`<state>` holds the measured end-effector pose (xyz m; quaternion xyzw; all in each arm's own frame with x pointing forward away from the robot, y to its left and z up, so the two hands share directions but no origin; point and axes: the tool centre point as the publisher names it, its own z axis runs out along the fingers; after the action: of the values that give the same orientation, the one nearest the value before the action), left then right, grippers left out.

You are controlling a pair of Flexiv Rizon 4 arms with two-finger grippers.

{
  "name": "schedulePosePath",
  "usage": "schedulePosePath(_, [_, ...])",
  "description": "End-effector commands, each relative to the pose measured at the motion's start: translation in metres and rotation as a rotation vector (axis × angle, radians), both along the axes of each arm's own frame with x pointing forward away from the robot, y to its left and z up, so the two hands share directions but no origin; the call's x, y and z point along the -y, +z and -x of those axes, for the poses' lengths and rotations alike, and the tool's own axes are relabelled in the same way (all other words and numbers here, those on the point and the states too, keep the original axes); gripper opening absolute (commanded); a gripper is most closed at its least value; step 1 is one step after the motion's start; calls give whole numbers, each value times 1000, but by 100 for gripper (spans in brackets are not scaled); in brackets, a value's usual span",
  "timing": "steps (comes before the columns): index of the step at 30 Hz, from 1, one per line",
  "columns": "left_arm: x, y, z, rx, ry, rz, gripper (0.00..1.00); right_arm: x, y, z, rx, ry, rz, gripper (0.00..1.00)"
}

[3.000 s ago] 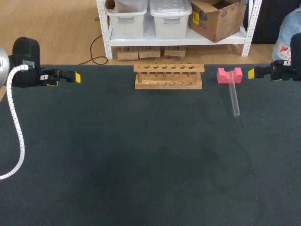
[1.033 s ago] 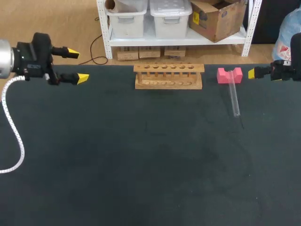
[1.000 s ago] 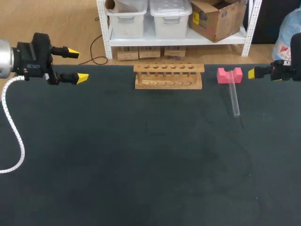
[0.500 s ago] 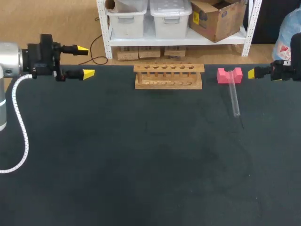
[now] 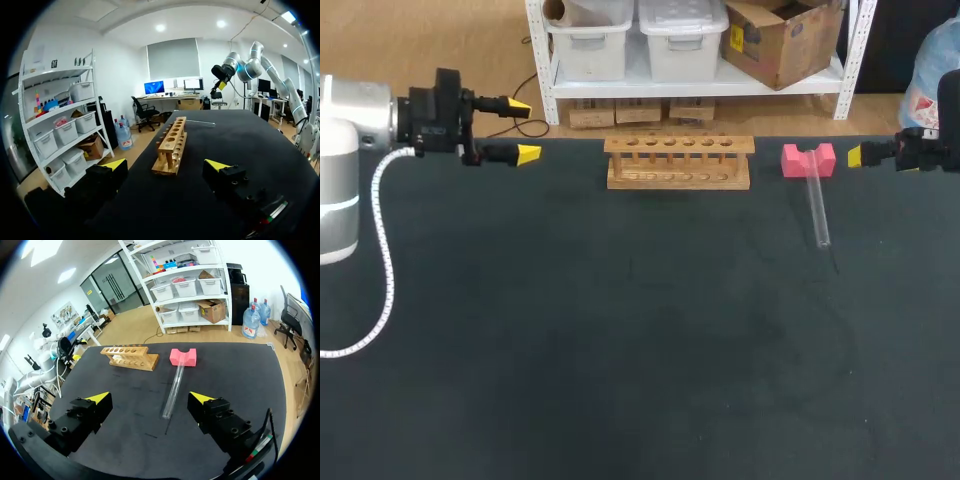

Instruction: Grasp the test tube, adjust it, and insert it.

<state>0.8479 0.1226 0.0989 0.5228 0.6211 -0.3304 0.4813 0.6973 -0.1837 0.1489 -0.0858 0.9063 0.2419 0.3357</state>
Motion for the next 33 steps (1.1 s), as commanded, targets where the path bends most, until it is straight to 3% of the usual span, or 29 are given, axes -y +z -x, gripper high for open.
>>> schedulePosePath(1, [3, -5, -11, -21, -55, 7, 100, 0, -1, 0, 1, 2, -1, 100])
schedulePosePath(18, [3, -3, -9, -32, -20, 12, 100, 0, -1, 0, 1, 2, -1, 100])
schedulePosePath(21, [3, -3, -9, -32, -20, 12, 100, -6, 5, 0, 44, 23, 152, 100])
schedulePosePath(23, [3, -3, -9, -32, -20, 12, 100, -12, 6, 0, 76, 12, 202, 100])
schedulePosePath(29, [3, -3, -9, -32, -20, 12, 100, -26, 14, -5, 122, -143, 364, 100])
schedulePosePath(33, [3, -3, -9, -32, -20, 12, 100, -33, 9, -12, 108, -307, 449, 100])
